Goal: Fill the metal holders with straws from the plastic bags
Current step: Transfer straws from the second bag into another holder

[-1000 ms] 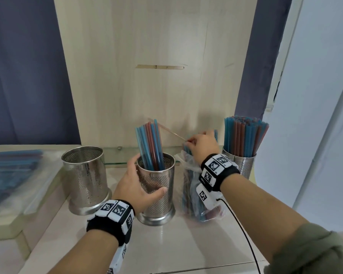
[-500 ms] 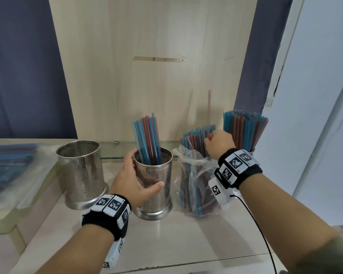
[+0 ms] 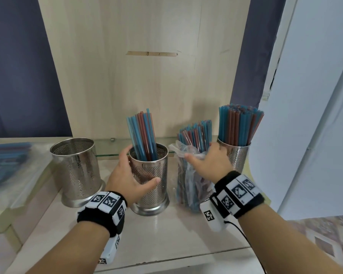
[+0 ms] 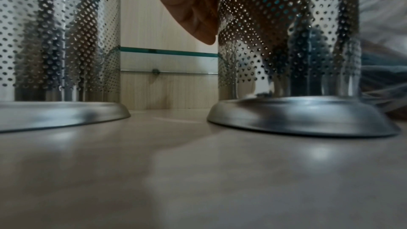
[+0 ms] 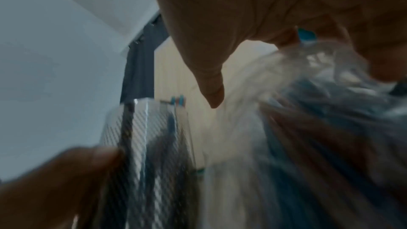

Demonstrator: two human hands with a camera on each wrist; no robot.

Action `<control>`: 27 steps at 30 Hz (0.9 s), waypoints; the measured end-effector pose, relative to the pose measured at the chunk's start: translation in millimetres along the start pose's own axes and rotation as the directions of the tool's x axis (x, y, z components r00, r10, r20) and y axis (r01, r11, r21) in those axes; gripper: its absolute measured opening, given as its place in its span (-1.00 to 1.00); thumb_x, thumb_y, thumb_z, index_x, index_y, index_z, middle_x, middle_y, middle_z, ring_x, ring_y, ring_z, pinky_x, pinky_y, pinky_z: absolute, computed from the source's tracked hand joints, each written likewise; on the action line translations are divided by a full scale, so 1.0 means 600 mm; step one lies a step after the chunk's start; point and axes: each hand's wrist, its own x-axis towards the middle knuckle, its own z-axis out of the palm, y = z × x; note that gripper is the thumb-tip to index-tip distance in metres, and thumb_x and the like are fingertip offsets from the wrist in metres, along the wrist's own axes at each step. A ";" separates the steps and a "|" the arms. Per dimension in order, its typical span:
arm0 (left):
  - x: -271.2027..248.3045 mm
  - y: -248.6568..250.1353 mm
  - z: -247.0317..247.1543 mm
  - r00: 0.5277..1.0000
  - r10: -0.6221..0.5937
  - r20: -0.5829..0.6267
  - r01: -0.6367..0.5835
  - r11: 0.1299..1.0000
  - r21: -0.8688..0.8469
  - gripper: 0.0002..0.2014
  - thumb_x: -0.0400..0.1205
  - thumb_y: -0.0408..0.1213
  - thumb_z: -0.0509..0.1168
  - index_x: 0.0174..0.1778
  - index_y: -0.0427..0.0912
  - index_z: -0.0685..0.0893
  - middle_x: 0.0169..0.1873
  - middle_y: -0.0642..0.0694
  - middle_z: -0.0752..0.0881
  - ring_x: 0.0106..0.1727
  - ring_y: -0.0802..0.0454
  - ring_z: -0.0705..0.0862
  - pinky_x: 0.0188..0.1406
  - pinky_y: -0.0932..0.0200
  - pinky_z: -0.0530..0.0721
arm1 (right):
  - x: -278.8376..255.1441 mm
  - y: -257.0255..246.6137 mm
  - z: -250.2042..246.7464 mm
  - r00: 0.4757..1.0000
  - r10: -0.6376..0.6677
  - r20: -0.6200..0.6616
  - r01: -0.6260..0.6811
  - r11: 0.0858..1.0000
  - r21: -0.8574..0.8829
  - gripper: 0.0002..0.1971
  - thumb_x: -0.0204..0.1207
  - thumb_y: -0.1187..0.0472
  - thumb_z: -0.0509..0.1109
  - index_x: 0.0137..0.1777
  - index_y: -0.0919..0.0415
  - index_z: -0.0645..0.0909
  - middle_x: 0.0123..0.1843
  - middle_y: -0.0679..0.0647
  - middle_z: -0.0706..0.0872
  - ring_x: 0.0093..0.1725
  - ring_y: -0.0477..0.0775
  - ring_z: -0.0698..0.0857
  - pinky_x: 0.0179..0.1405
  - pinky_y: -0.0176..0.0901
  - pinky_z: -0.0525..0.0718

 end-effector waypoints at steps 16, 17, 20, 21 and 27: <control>-0.002 0.003 -0.001 1.000 -0.012 -0.010 0.012 1.000 -0.008 0.15 0.19 0.13 0.66 0.60 0.09 0.08 0.39 -0.03 0.62 0.29 0.01 0.65 0.33 -0.02 0.60 | 0.085 0.023 0.051 0.990 0.021 0.138 -0.055 0.967 0.249 -0.24 0.06 -0.05 0.76 0.23 0.10 0.52 0.01 -0.01 0.73 -0.12 -0.03 0.72 -0.17 -0.16 0.71; -0.002 0.003 -0.001 1.000 -0.011 -0.009 0.011 1.000 -0.012 0.15 0.20 0.13 0.66 0.60 0.09 0.08 0.39 -0.03 0.62 0.29 0.02 0.65 0.33 -0.01 0.60 | 0.082 0.022 0.050 0.996 -0.007 0.085 -0.017 0.961 0.275 -0.33 0.12 -0.01 0.74 0.18 0.10 0.51 -0.01 -0.01 0.72 -0.12 -0.04 0.71 -0.18 -0.17 0.69; -0.001 0.004 -0.002 1.000 -0.006 -0.014 0.006 1.000 -0.022 0.15 0.21 0.08 0.67 0.60 0.07 0.09 0.39 -0.02 0.62 0.27 0.07 0.63 0.32 0.07 0.57 | 0.074 0.015 0.051 0.989 -0.092 -0.116 0.134 0.892 0.433 -0.43 0.24 0.09 0.71 0.16 0.09 0.47 -0.03 -0.08 0.70 -0.11 -0.10 0.70 -0.11 -0.24 0.69; -0.001 0.005 -0.002 1.000 -0.006 -0.015 0.006 1.000 -0.024 0.14 0.21 0.07 0.68 0.60 0.07 0.10 0.38 -0.02 0.62 0.25 0.08 0.63 0.30 0.09 0.57 | 0.073 0.011 0.053 0.980 -0.114 -0.162 0.181 0.849 0.496 -0.41 0.26 0.12 0.71 0.21 0.07 0.48 -0.02 -0.13 0.70 -0.08 -0.16 0.70 -0.09 -0.31 0.69; -0.003 0.006 -0.003 1.000 -0.014 -0.008 0.014 1.000 -0.022 0.15 0.20 0.08 0.67 0.60 0.10 0.08 0.37 -0.02 0.63 0.26 0.06 0.64 0.31 0.05 0.58 | 0.073 -0.004 0.059 0.983 -0.158 -0.091 0.182 0.830 0.528 -0.43 0.32 0.15 0.71 0.19 0.01 0.42 0.00 -0.17 0.67 0.05 -0.05 0.73 0.02 -0.27 0.69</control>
